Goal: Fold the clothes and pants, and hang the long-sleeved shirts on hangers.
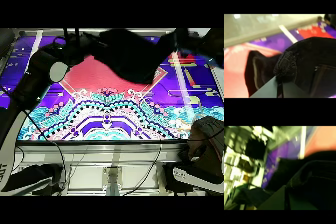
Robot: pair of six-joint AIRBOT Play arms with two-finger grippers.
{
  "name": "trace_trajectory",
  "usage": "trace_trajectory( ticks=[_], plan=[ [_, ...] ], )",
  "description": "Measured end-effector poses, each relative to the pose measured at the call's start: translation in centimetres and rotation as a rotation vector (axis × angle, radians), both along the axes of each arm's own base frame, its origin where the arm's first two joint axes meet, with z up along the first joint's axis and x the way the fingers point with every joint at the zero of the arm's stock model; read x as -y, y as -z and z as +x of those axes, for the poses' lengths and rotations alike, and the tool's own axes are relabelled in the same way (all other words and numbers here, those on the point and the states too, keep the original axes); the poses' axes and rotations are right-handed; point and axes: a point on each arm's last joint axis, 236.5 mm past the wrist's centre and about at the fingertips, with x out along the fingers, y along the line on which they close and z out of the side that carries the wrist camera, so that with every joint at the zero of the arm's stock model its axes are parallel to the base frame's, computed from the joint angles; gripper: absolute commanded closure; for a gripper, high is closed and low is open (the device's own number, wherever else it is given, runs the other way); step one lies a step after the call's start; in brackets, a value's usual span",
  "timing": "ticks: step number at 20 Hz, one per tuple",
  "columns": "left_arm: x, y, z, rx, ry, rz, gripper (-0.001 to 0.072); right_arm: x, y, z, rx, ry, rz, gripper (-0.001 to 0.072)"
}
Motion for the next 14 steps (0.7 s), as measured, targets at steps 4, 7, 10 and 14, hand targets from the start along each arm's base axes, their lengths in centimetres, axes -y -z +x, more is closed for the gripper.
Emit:
trace_trajectory(
  ticks=[4,7,10,14],
  plan=[
    [-1.5,0.3,2.0,0.03,-0.043,0.009,0.0696,1.1,-4.9,-0.2,0.107,0.053,-0.015,0.0702],
    [-1.7,1.2,3.2,0.03,-0.057,0.016,0.0696,1.4,-6.9,-0.4,0.15,0.069,-0.014,0.0702],
    [-1.3,0.5,4.2,0.092,-0.054,-0.013,0.0696,1.5,-7.2,-0.3,0.155,0.073,-0.018,0.0701],
    [-0.8,-1.6,5.6,0.22,-0.046,-0.101,0.0696,2.1,-6.3,1.5,0.155,0.103,-0.012,0.0702]
  ],
)
